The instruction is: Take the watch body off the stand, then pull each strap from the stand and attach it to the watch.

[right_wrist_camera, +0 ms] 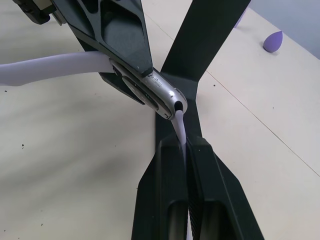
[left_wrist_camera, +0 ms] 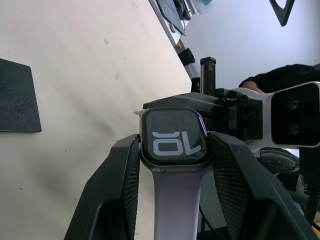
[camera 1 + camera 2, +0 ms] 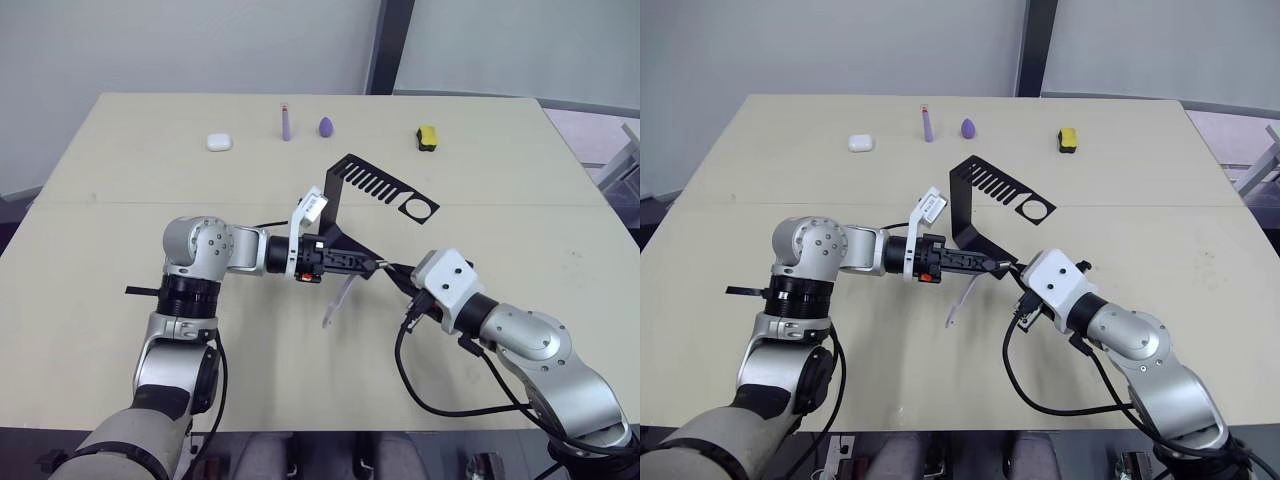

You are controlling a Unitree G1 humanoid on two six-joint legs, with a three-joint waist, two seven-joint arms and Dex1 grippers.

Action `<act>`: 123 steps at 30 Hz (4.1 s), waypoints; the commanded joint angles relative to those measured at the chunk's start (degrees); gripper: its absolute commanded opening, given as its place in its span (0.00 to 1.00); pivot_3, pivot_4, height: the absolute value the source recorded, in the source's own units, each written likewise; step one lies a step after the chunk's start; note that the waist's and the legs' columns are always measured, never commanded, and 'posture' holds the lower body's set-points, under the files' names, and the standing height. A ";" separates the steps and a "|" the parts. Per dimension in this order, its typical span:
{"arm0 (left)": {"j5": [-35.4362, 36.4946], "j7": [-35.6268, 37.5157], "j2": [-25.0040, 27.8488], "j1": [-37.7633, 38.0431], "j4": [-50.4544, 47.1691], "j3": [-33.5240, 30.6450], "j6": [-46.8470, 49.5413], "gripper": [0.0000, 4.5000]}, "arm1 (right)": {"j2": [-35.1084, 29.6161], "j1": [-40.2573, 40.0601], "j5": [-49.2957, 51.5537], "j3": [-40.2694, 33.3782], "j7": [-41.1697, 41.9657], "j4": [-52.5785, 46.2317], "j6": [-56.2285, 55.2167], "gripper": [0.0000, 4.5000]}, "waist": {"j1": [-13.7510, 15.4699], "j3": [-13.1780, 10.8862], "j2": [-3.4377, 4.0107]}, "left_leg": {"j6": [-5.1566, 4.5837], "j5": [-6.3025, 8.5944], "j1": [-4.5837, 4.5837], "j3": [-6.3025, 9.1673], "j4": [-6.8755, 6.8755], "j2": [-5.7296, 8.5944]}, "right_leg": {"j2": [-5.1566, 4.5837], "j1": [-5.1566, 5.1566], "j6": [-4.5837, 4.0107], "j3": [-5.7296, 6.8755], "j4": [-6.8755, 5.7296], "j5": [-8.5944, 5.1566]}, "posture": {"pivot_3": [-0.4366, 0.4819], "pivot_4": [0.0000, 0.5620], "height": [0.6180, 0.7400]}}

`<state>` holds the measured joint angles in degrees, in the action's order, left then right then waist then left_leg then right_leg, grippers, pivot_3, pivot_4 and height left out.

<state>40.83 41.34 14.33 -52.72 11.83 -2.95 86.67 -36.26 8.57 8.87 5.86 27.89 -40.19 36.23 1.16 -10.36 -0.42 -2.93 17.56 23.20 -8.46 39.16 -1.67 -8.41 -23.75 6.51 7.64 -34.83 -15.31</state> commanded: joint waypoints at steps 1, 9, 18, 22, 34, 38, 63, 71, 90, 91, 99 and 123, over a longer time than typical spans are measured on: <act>1.05 -0.09 -0.06 -1.20 -0.46 -0.28 0.44 0.36 | -0.50 0.32 -0.74 -1.39 0.36 -2.68 -2.04 0.01 | 0.00 0.00 0.00 | 0.00 0.00 0.00 0.00 0.00 0.00 | 0.00 0.00 0.00 0.00 0.00 0.00 | 0.48 0.27 1.00; 0.92 0.06 0.11 -1.36 -0.16 -0.06 0.21 0.36 | -0.51 0.23 -0.83 -1.41 0.37 -2.54 -2.31 0.01 | 0.00 0.00 0.00 | 0.00 0.00 0.00 0.00 0.00 0.00 | 0.00 0.00 0.00 0.00 0.01 0.00 | 0.48 0.27 1.00; 1.03 0.05 -0.10 -1.51 -0.16 -0.13 0.19 0.36 | -0.64 0.06 -0.84 -1.52 0.56 -2.38 -2.30 0.01 | -0.01 0.00 0.00 | 0.00 0.00 0.00 0.00 0.00 0.00 | 0.00 0.00 0.00 0.00 0.01 0.00 | 0.48 0.27 1.00; 1.09 0.04 -0.11 -1.55 -0.23 -0.13 0.26 0.36 | -0.63 0.02 -0.95 -1.48 0.62 -2.26 -2.35 0.01 | -0.01 0.00 0.00 | 0.00 0.00 0.00 0.00 0.00 0.00 | 0.00 0.00 0.00 0.00 0.01 0.00 | 0.48 0.27 1.00; 2.09 5.50 4.12 0.76 -7.00 4.60 -3.76 0.36 | -3.61 -1.87 2.56 -6.59 4.13 -4.64 -0.91 0.49 | -0.01 0.00 0.00 | 0.00 0.00 0.01 0.00 -0.03 0.00 | -0.01 -0.01 0.00 0.01 0.04 0.00 | 0.48 0.27 1.00; -1.21 14.34 11.61 4.27 -15.85 12.10 -16.24 0.36 | -6.46 -6.47 15.57 -18.93 12.18 -8.33 1.91 0.92 | 0.04 0.00 0.01 | 0.06 0.03 0.00 0.01 -0.11 -0.04 | 0.01 -0.01 -0.02 0.02 0.12 -0.01 | 0.48 0.27 1.00; -35.45 26.68 14.43 15.77 -1.73 17.85 -126.83 0.36 | -15.40 -12.68 36.72 -28.05 16.77 -10.59 4.53 0.99 | 0.26 0.02 0.03 | -0.22 0.36 0.02 -0.05 -0.08 -0.06 | -0.17 0.06 -0.10 0.03 0.68 0.05 | 0.48 0.27 1.00; -37.96 21.87 14.38 14.23 3.23 18.20 -135.39 0.36 | -15.52 -13.08 34.61 -26.86 16.69 -10.41 2.62 0.99 | 0.23 0.02 0.03 | -0.27 0.36 0.01 -0.05 -0.04 -0.06 | -0.17 0.08 -0.04 0.10 0.67 0.08 | 0.48 0.27 1.00; -13.89 18.65 14.77 10.65 -16.55 17.90 -42.24 0.36 | -16.45 -8.68 19.67 -17.03 12.01 -10.85 -1.10 0.99 | 0.05 0.01 0.02 | -0.24 0.29 0.00 -0.03 0.01 -0.06 | -0.01 0.07 -0.01 0.06 0.24 0.07 | 0.48 0.27 1.00; -12.26 17.34 14.24 9.79 -16.50 17.21 -36.64 0.36 | -16.17 -7.74 18.77 -15.92 11.14 -10.83 -0.65 0.99 | 0.05 0.01 0.02 | -0.23 0.28 0.01 -0.02 0.02 -0.06 | 0.01 0.06 0.00 0.05 0.21 0.06 | 0.48 0.27 1.00; -3.55 8.28 7.97 3.13 -11.61 9.52 -2.38 0.36 | -12.81 -1.59 16.36 -7.23 5.23 -11.44 6.34 0.99 | 0.11 -0.01 -0.02 | -0.13 0.11 0.02 0.01 0.02 -0.03 | 0.04 0.06 0.06 0.00 0.13 0.02 | 0.48 0.27 1.00; 0.57 -0.11 1.33 -1.01 -4.80 0.58 5.83 0.36 | -3.64 4.27 11.51 0.13 -2.37 -5.97 17.00 0.49 | 0.08 -0.01 -0.01 | -0.03 0.07 0.01 0.01 -0.01 -0.02 | -0.01 0.01 0.00 0.02 0.07 0.00 | 0.48 0.27 1.00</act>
<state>39.49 41.24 16.03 -51.87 7.58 -1.29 92.46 -40.19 12.33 21.23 6.37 26.66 -45.00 53.82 1.24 -10.37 -0.44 -2.96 17.63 23.21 -8.46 39.16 -1.69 -8.42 -23.74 6.51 7.66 -34.76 -15.31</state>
